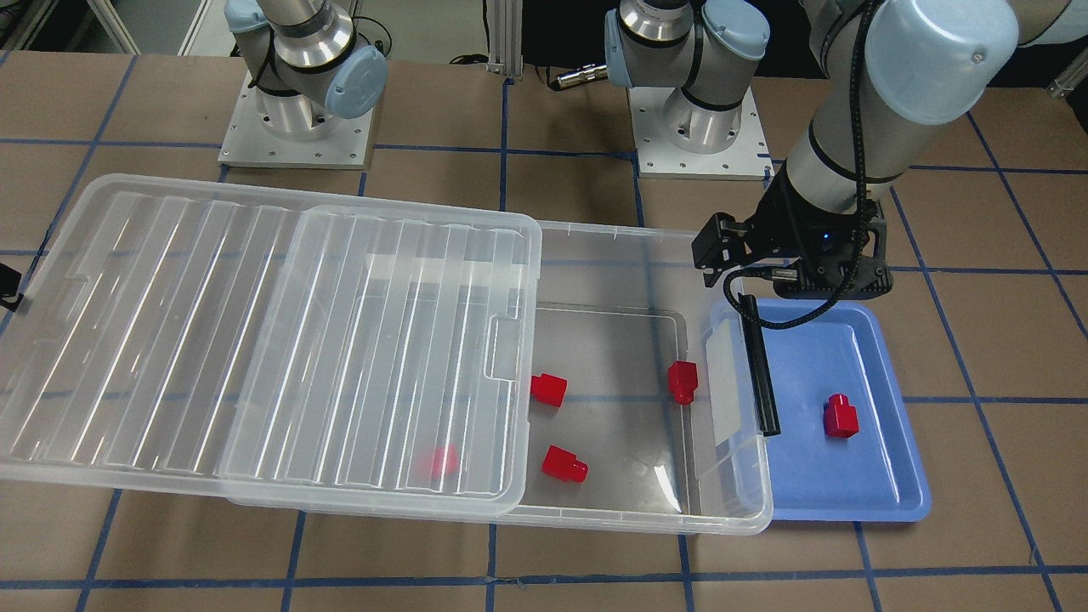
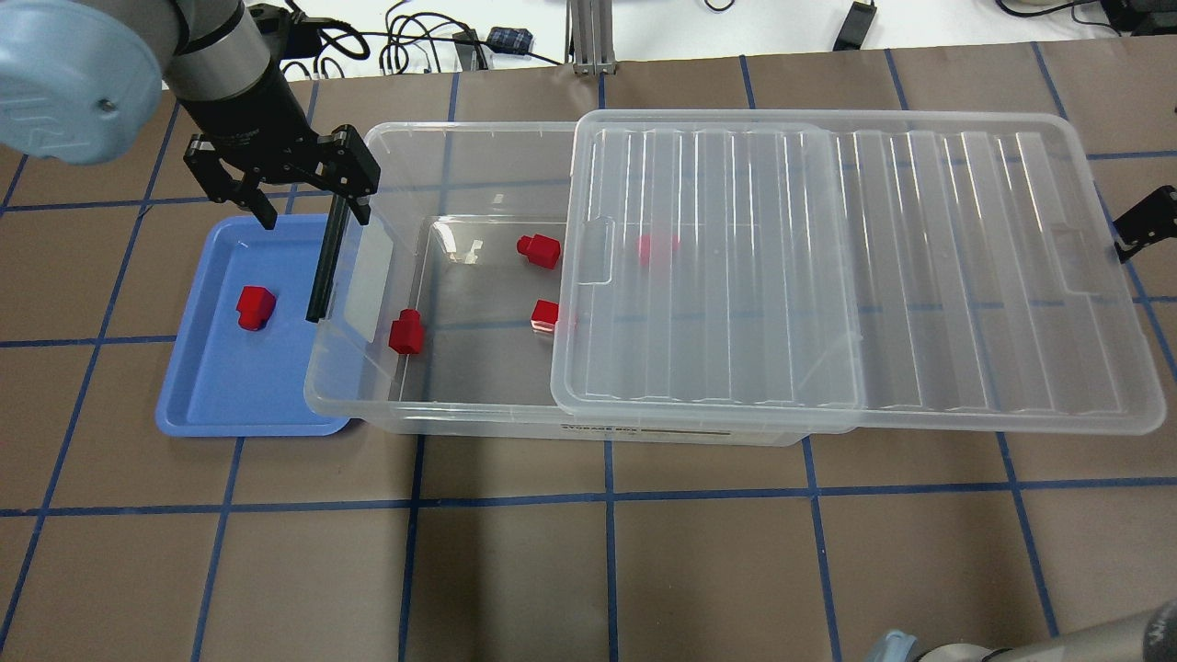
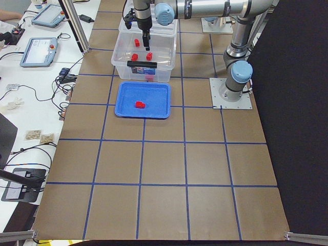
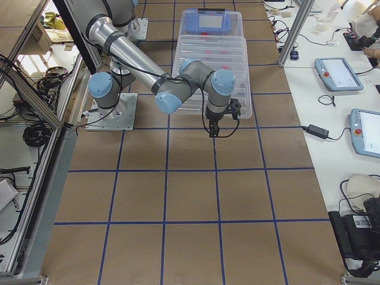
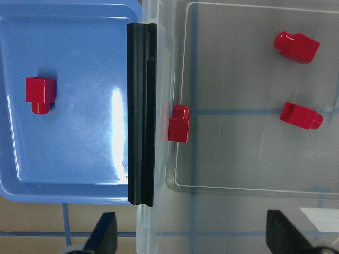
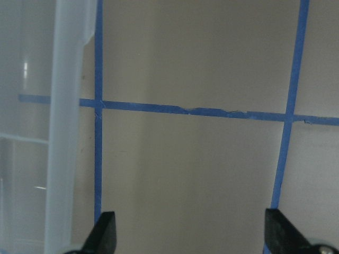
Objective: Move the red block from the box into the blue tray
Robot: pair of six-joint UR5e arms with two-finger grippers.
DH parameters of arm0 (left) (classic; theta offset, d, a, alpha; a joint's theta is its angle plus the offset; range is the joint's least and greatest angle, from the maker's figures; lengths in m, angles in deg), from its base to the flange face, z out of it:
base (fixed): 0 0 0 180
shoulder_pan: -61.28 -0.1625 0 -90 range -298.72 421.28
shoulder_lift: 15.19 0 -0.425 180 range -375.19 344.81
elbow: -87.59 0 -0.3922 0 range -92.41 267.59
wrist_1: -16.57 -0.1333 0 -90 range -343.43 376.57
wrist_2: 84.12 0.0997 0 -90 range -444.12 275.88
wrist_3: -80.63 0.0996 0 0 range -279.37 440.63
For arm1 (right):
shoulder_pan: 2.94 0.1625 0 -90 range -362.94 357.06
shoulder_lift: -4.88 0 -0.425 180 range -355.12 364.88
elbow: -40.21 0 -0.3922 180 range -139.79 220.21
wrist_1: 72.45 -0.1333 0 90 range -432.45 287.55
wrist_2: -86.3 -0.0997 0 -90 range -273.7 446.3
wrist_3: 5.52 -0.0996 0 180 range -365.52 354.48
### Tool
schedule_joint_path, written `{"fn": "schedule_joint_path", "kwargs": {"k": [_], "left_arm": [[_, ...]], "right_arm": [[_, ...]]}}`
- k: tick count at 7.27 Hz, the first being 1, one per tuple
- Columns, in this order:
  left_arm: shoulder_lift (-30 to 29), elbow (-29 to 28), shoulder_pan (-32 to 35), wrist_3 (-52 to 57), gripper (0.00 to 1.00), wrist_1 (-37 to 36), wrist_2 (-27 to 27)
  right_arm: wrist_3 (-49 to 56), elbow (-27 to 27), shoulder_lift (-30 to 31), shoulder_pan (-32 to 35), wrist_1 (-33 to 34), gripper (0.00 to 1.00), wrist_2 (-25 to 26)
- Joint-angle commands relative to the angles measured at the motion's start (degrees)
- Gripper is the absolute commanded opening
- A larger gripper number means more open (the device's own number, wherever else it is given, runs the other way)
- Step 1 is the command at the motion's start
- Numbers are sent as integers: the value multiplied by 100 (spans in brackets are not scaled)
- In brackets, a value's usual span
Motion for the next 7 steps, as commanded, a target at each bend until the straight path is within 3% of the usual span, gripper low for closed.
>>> {"fn": "schedule_joint_path", "kwargs": {"k": [1,3,7], "left_arm": [[-17,-7,0,3,100,-1,-1],[-79,-7,0,73,100,-10,43],[420,-7,17,47,100,377,219]], "right_arm": [[-160,5,-22,265,0,100,-23],[-448,13,-13,528,-9,100,-217],[-1037,5,13,1126,-9,100,-261]]}}
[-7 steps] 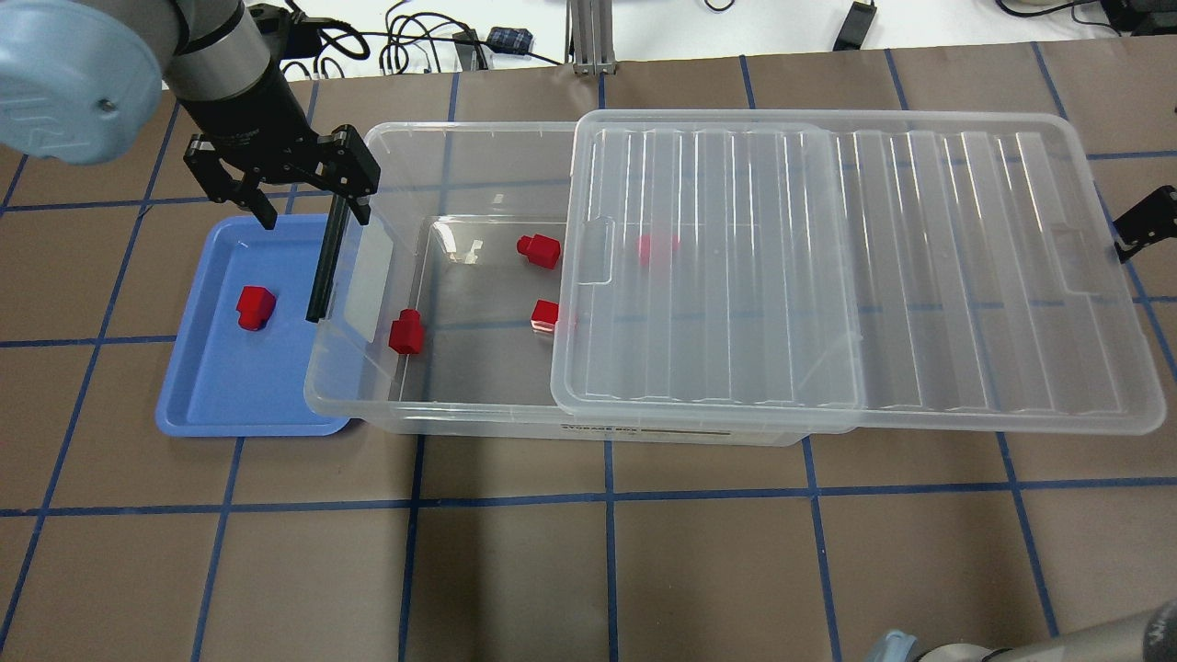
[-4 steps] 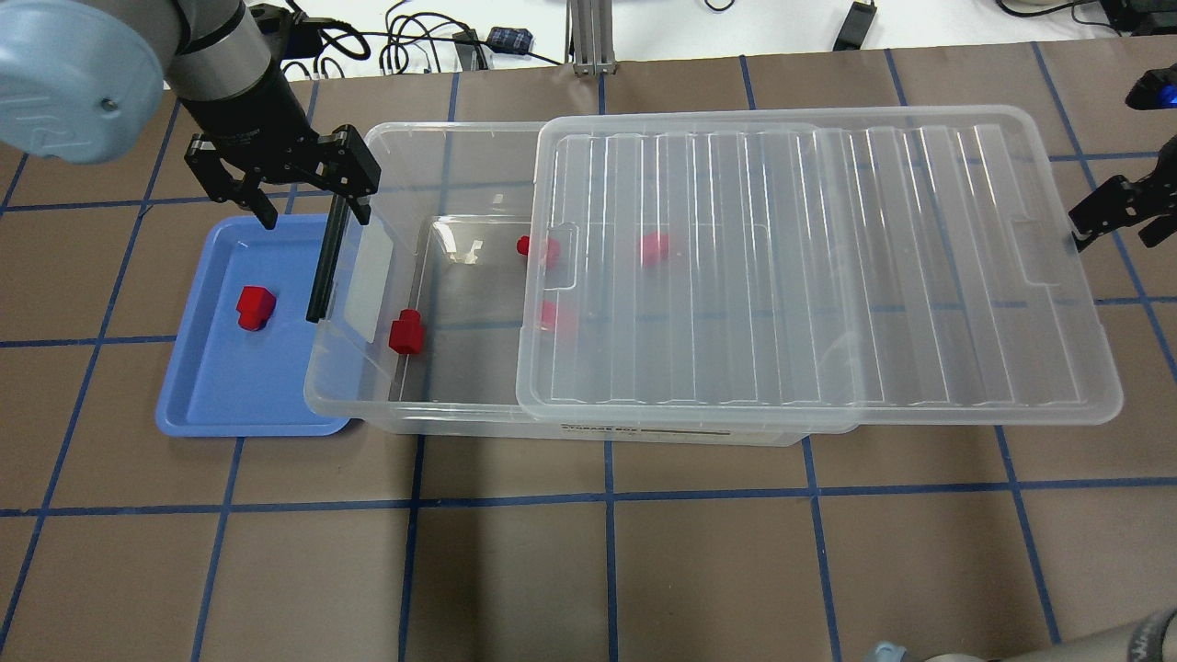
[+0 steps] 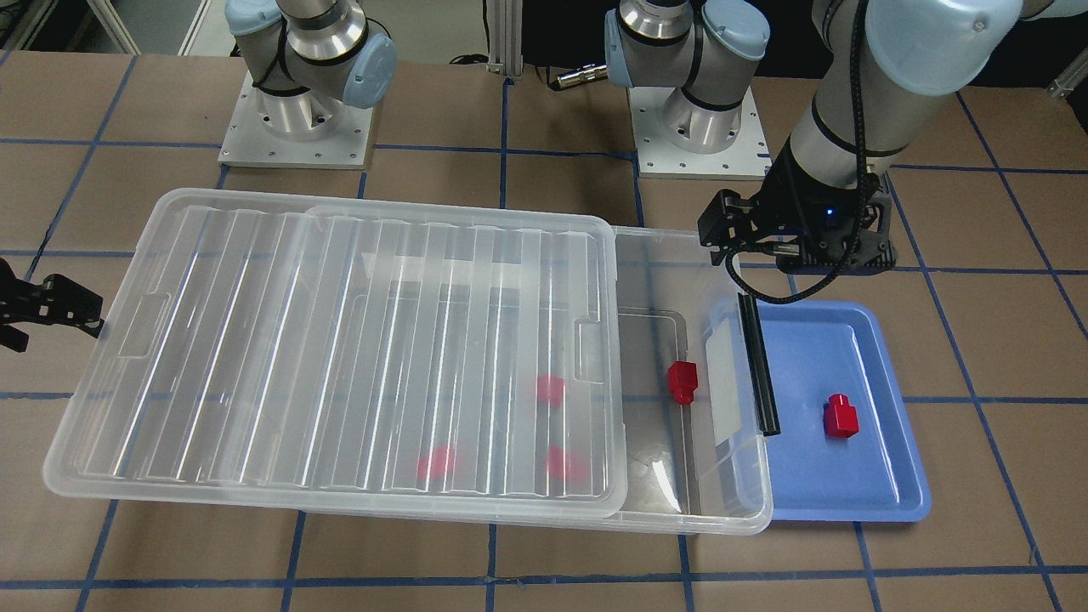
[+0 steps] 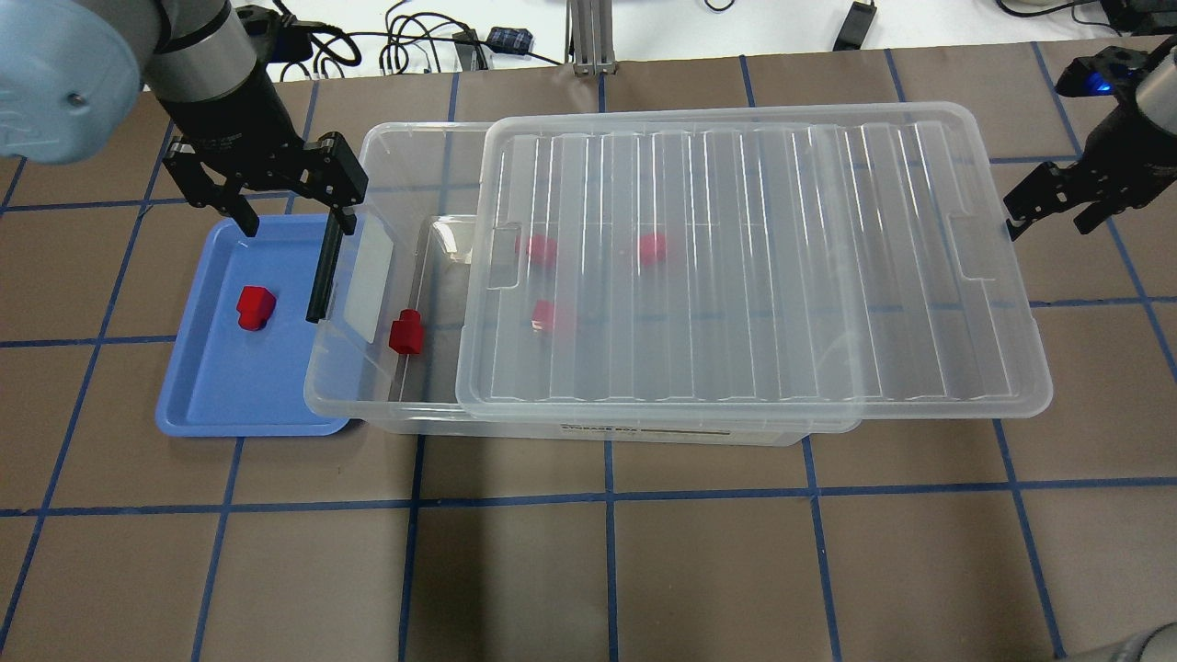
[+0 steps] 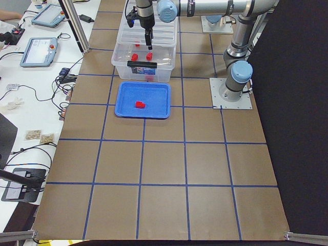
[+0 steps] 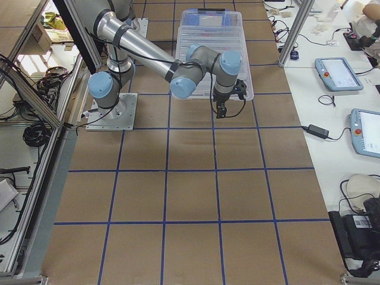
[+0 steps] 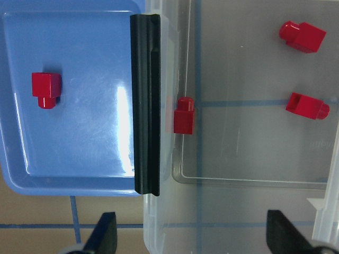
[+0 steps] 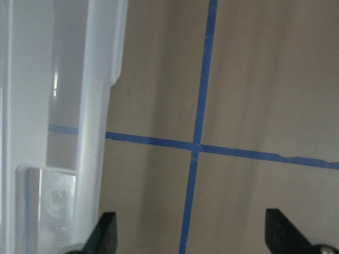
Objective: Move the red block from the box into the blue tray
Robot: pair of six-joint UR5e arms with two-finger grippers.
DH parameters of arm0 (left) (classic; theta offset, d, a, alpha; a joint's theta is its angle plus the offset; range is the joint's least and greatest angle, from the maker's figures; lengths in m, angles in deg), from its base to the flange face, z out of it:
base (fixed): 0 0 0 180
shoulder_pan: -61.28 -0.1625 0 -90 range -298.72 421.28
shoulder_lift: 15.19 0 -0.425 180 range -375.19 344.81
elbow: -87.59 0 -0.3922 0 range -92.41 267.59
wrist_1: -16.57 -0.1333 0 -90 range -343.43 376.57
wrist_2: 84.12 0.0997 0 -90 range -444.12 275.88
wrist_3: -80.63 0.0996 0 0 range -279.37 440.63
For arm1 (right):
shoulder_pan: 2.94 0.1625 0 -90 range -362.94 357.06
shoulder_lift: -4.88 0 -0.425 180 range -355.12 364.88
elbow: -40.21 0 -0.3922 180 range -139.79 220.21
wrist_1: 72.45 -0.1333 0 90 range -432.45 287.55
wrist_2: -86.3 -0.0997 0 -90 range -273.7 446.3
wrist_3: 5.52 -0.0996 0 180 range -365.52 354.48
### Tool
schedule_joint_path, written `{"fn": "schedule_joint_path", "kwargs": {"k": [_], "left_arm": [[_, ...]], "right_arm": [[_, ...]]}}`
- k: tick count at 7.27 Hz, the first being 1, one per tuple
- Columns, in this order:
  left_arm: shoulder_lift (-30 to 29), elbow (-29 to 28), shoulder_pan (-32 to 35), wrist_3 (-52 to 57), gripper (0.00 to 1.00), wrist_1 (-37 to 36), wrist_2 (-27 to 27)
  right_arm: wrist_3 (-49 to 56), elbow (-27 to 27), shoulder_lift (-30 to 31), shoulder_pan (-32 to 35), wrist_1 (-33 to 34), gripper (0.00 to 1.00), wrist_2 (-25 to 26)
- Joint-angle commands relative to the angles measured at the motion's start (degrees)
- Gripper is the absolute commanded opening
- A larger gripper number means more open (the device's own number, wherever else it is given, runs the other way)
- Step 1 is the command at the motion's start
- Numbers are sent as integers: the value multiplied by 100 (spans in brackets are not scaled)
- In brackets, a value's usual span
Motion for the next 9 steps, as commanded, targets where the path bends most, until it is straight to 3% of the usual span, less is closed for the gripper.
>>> {"fn": "schedule_joint_path", "kwargs": {"k": [1,9], "left_arm": [[341,41,-2,-40,100,171,-3],[721,305,-90,-119,100,155,-3]], "right_arm": [[-462,0,25,341,0,100,-40],[-1773,-27,26,1282,35,100,-58]]}}
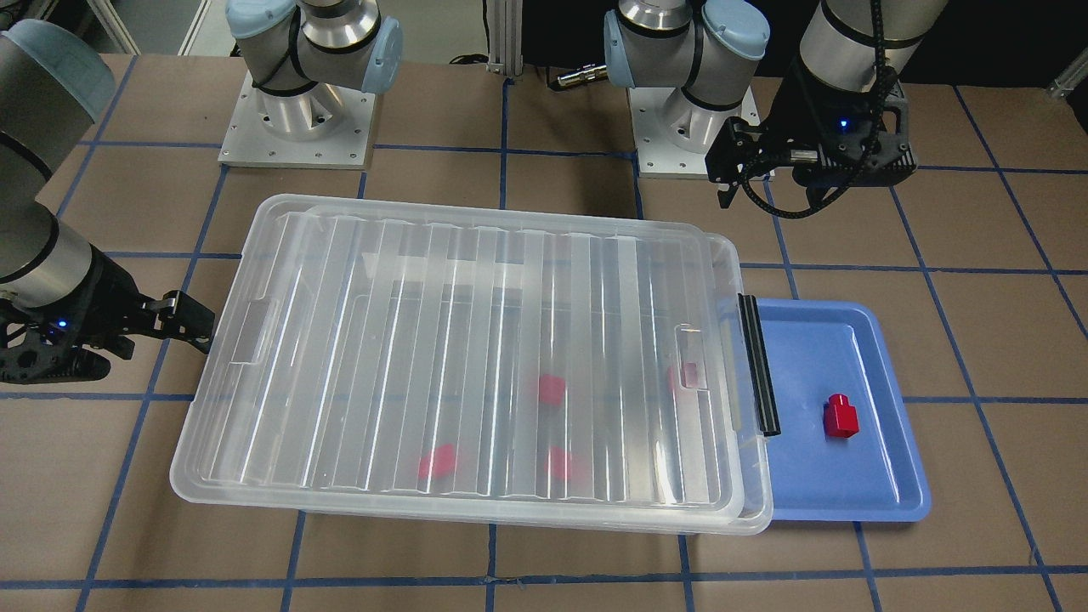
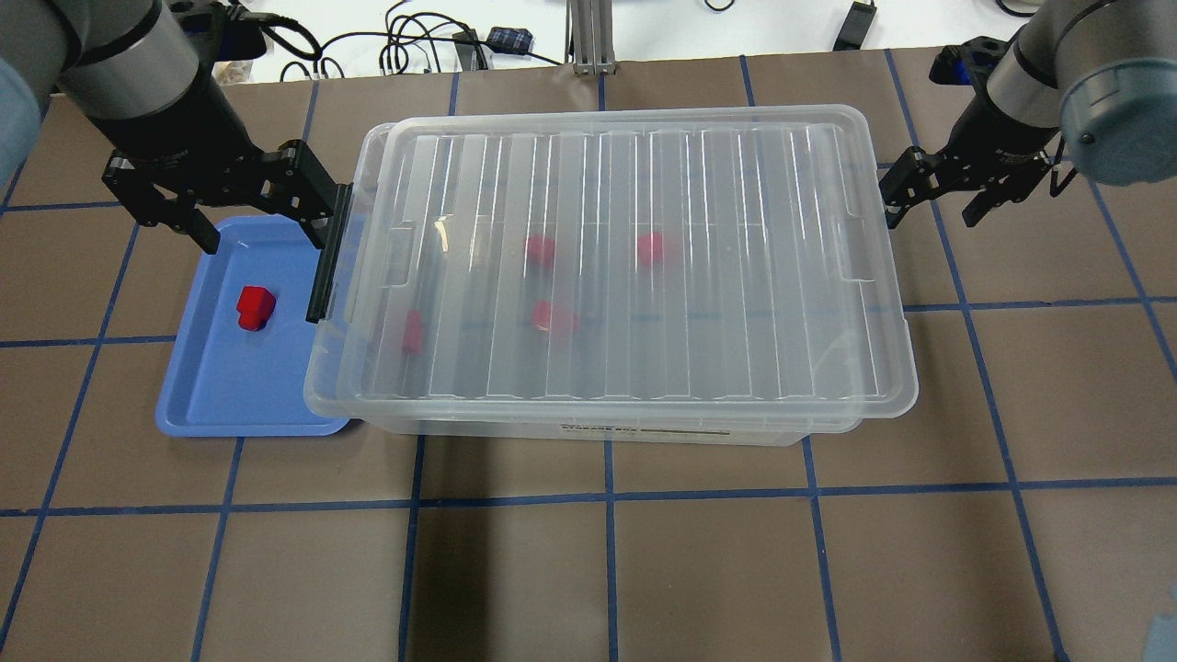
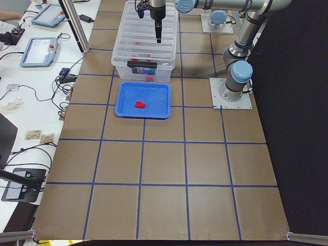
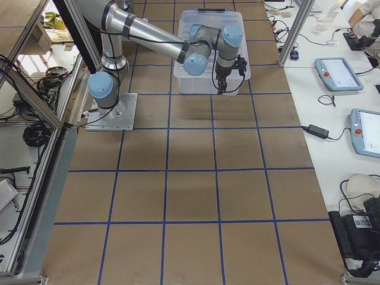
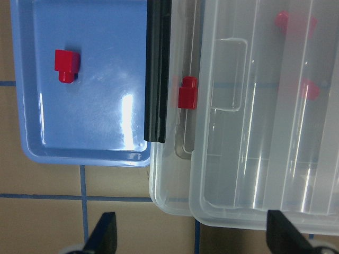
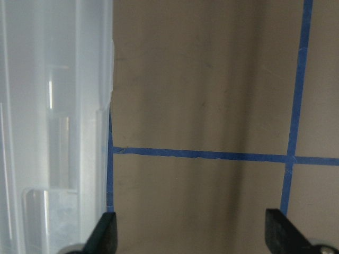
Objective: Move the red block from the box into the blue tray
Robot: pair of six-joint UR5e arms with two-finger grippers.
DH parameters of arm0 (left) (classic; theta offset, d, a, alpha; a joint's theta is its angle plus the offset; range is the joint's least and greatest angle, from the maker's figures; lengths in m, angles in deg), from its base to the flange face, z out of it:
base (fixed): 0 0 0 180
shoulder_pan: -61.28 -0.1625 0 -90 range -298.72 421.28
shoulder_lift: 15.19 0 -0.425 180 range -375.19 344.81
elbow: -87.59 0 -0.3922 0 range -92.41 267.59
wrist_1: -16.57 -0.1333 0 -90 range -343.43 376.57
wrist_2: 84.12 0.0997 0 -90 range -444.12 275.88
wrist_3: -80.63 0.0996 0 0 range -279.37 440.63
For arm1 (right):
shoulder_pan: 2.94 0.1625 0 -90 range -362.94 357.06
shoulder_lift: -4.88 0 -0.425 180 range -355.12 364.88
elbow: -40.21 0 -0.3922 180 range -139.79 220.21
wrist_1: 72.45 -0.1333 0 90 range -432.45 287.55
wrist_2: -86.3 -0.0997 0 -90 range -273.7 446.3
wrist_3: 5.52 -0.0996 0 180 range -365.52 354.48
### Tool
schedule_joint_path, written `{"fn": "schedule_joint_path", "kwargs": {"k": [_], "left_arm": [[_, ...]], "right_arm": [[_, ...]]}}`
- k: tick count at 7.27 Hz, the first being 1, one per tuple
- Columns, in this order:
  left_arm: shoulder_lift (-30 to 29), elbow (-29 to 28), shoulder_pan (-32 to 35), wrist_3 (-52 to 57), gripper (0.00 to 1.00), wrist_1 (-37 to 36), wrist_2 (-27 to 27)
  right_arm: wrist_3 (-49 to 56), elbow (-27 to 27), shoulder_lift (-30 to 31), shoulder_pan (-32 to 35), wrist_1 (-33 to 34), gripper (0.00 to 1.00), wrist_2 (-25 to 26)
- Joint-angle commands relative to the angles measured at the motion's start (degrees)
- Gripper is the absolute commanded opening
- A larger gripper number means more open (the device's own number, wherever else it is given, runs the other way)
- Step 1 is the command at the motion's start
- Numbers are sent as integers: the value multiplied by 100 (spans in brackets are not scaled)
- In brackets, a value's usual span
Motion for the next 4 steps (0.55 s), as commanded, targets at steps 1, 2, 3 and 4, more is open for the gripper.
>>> {"fn": "schedule_joint_path", "kwargs": {"k": [1,2,3,4], "left_arm": [[2,27,-11,13,100,59,-21],[2,70,-2,48,100,33,-39],[-16,88,-11,48,100,-2,-30],[2,88,-29,57,100,-2,-30]], "right_arm": [[-116,-15,-16,98,43,100,20],[-73,-50,-24,98,78,100,20],[-37,-154,-24,63,183,100,64],[-89,-364,-7,45,149,100,99]]}}
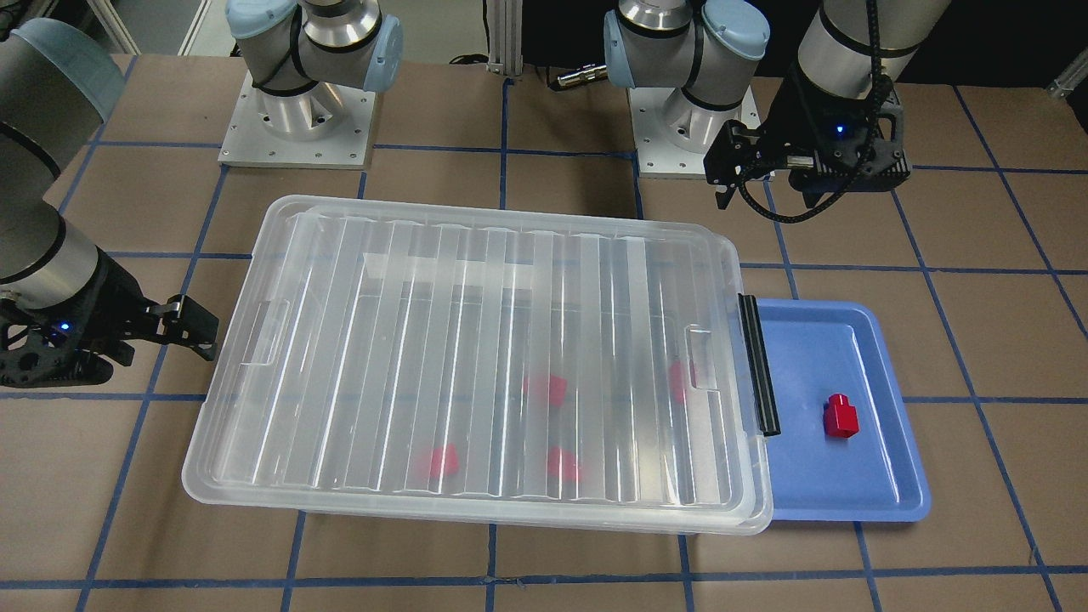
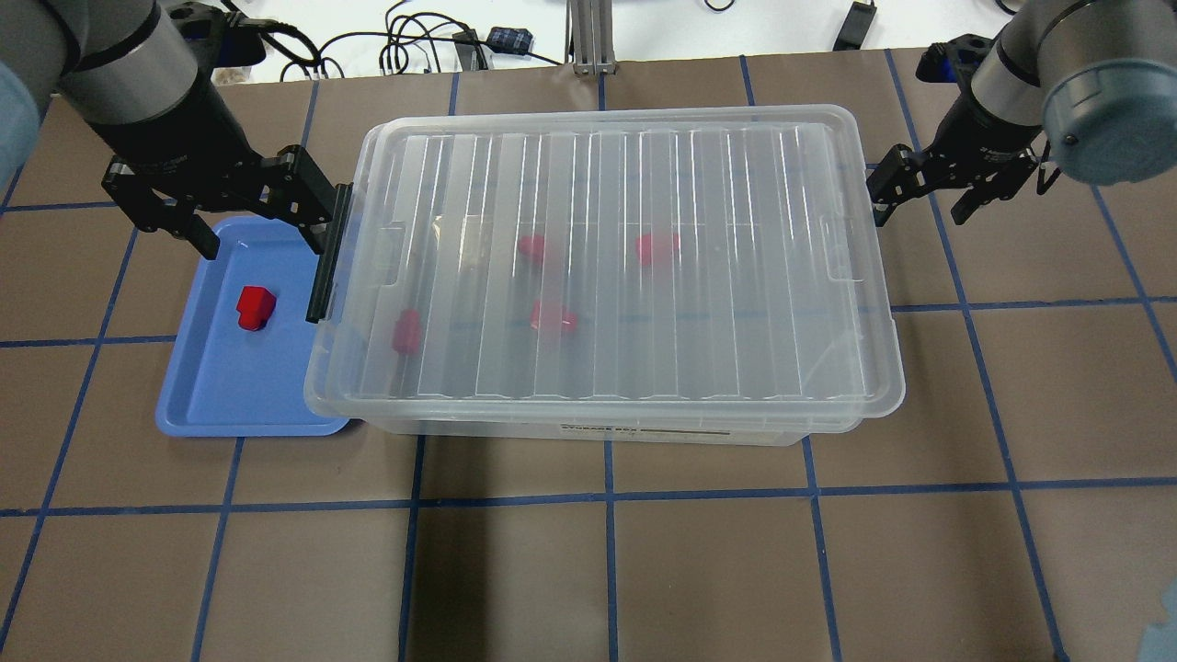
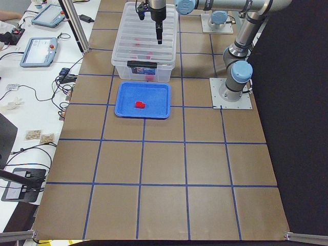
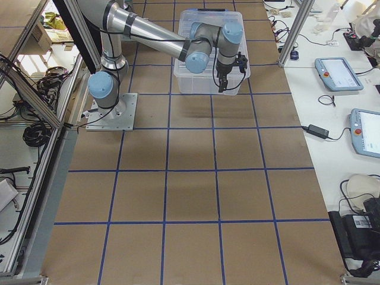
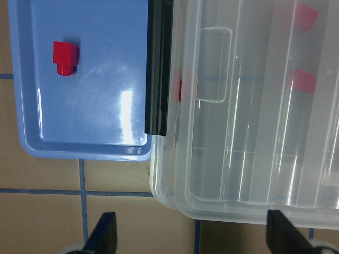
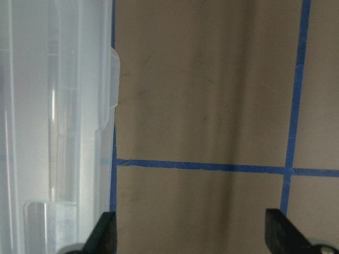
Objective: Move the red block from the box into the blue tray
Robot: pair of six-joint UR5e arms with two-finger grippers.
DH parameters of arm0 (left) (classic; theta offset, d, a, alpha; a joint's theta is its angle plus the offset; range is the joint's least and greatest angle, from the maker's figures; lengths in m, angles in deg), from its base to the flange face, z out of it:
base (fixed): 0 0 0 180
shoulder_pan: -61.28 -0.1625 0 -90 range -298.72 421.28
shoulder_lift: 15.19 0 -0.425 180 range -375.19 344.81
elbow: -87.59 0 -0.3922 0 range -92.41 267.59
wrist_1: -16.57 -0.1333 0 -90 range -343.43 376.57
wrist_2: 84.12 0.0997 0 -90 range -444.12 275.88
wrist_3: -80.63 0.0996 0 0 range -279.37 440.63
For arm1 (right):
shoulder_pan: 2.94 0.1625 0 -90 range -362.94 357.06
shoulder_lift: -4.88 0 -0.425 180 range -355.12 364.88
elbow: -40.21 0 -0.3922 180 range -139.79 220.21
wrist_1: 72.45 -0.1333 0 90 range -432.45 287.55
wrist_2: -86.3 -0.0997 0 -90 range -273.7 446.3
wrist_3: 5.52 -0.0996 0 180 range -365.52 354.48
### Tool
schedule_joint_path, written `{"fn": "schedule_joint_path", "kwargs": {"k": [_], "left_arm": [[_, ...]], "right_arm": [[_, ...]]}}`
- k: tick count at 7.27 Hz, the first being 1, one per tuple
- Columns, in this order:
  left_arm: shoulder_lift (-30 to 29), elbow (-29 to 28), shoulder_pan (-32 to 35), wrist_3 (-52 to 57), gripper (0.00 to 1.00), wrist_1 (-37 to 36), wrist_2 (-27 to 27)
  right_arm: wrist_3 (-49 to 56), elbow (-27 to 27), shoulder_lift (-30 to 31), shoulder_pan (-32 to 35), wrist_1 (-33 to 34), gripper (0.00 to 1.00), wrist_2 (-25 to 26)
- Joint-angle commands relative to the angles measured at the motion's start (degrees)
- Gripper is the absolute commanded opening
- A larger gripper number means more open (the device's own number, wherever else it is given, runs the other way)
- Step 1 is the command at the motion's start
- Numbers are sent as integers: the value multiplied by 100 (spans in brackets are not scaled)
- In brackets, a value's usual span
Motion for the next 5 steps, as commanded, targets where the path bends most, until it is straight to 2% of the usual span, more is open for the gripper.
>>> {"fn": "schedule_joint_path", "kwargs": {"k": [1,3,4,5], "left_arm": [[7,12,-7,11,100,-13,0],[50,-67,-6,20,100,-22,-174],[68,-76,-15,2,100,-22,-246],[51,-24,11,-24,100,-22,-264]], "right_arm": [[-60,-453,116,-7,-257,100,51],[-470,-902,580,168,-1274,100,16],[-847,-1069,635,535,-1627,100,-2],[-1539,-1236,626,1087,-1657,100,94]]}}
